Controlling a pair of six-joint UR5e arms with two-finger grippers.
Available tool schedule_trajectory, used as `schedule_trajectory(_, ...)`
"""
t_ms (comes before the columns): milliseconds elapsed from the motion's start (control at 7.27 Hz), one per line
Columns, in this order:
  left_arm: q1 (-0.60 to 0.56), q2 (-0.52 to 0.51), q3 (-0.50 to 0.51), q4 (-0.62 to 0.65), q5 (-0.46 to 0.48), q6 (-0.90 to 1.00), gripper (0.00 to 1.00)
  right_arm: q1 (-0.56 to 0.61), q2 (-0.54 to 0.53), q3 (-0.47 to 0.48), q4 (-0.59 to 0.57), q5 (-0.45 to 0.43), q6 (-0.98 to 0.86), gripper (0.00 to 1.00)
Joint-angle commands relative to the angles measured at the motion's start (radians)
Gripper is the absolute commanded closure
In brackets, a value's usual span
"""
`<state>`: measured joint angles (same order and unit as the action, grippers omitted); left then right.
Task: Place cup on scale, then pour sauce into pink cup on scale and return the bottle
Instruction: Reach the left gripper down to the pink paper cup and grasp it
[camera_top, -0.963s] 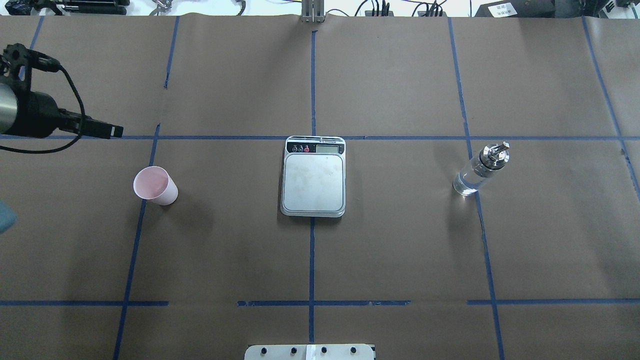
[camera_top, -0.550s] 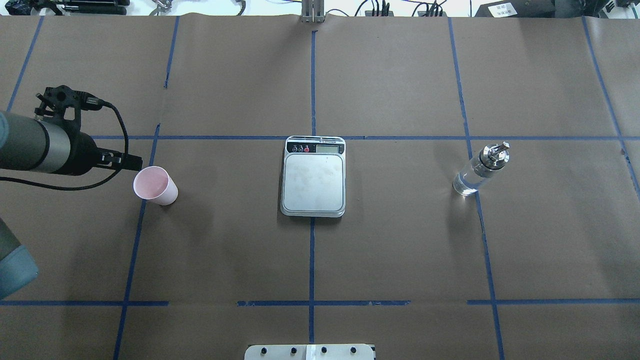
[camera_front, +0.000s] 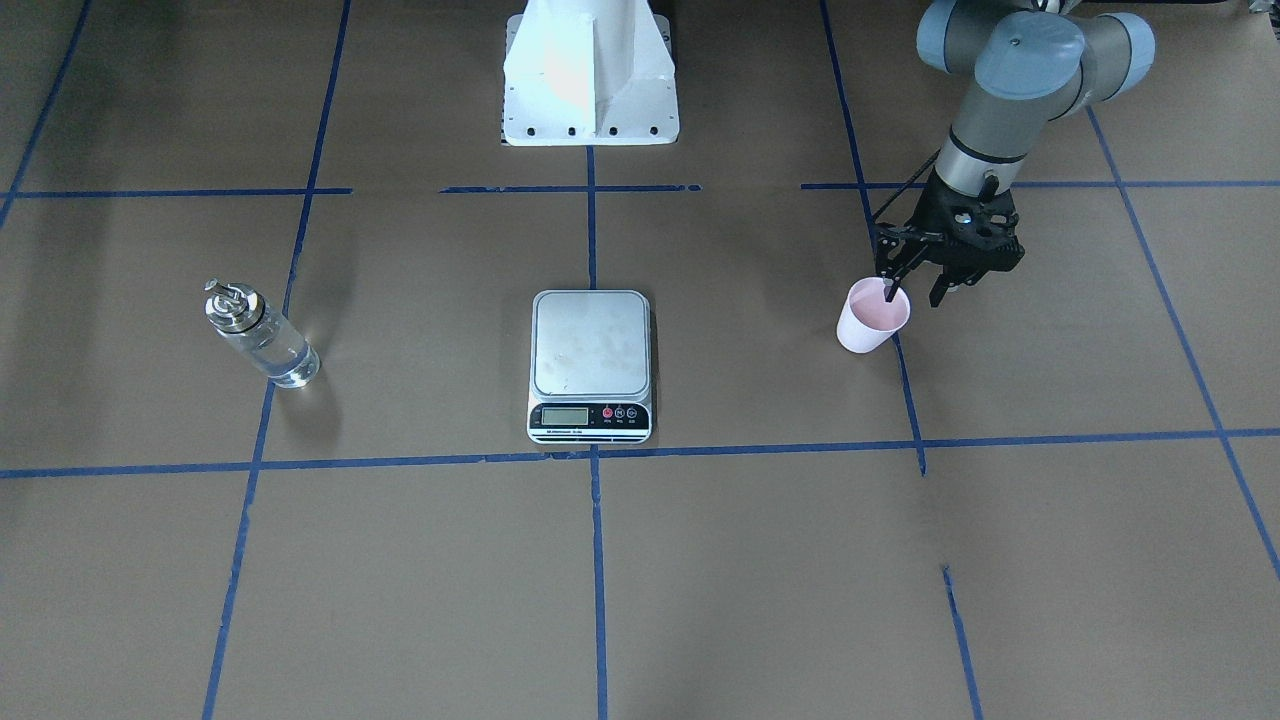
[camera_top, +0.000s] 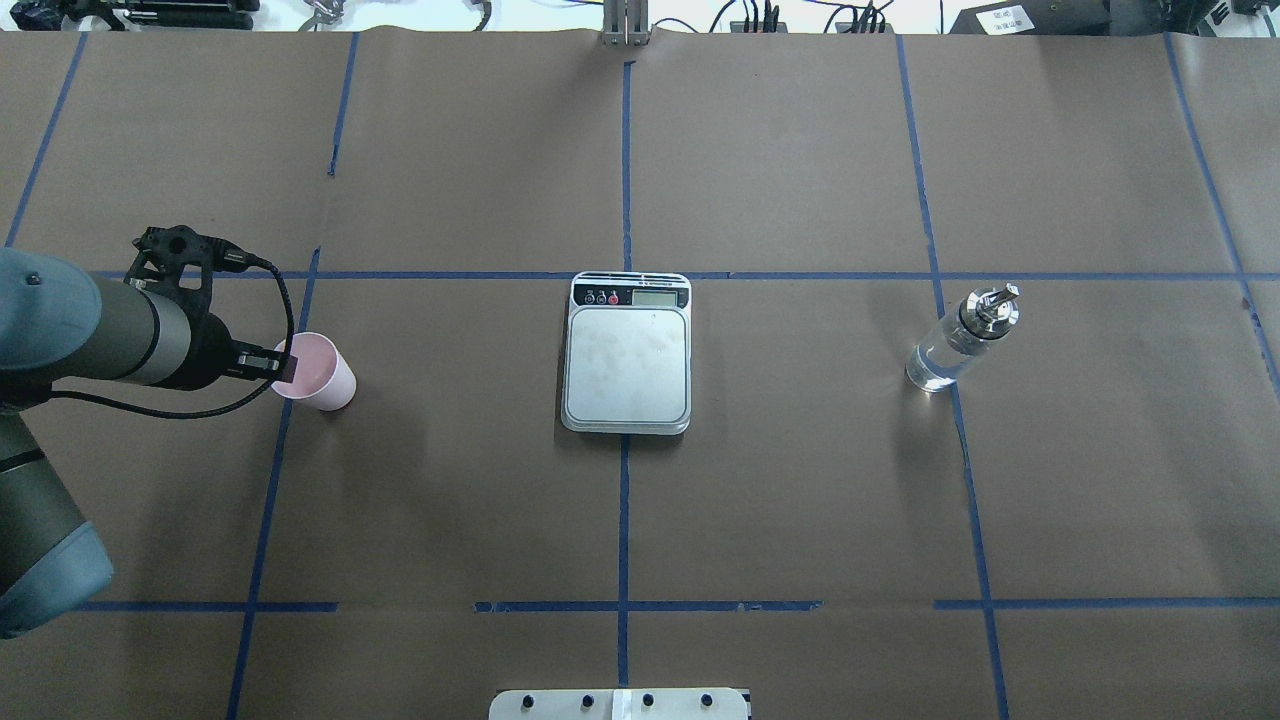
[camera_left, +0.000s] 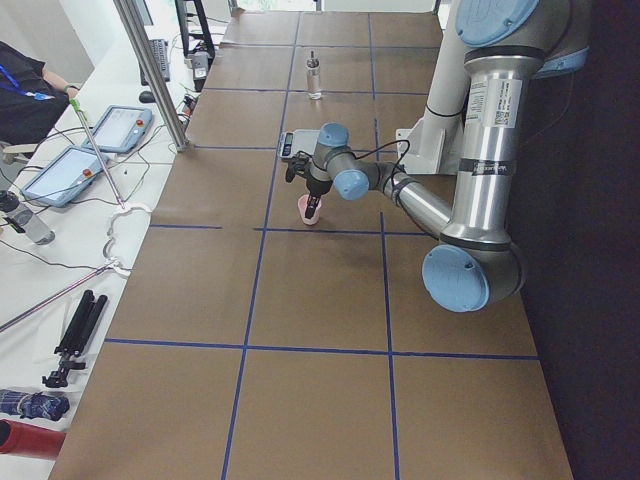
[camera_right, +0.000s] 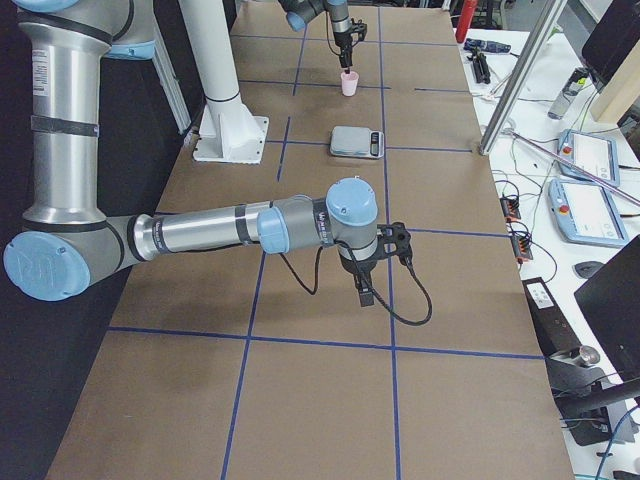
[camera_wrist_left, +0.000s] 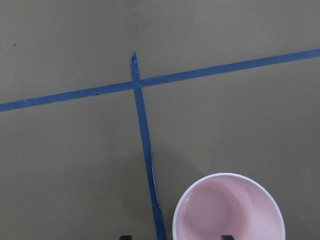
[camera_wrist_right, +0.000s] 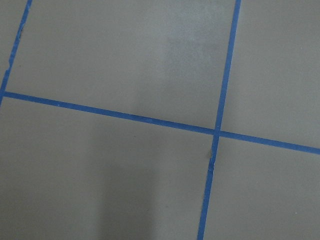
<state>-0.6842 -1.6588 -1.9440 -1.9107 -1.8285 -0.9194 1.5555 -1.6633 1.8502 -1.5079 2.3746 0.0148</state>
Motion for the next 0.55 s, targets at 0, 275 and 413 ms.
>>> schedule_trajectory(0,0.006,-0.006,0.008,0.001,0.0,0.001,0.77,0.0,0.0,0.003,0.0,0.0,0.001,0.0)
schedule_trajectory(275,0.006,-0.015,0.005,0.001,0.002,0.008,1.0,0.0,0.0,0.003,0.002,0.0,0.001,0.0)
schedule_trajectory(413,0.006,-0.027,0.0,0.005,0.0,0.011,1.0,0.0,0.0,0.004,0.0,0.0,0.001,0.0)
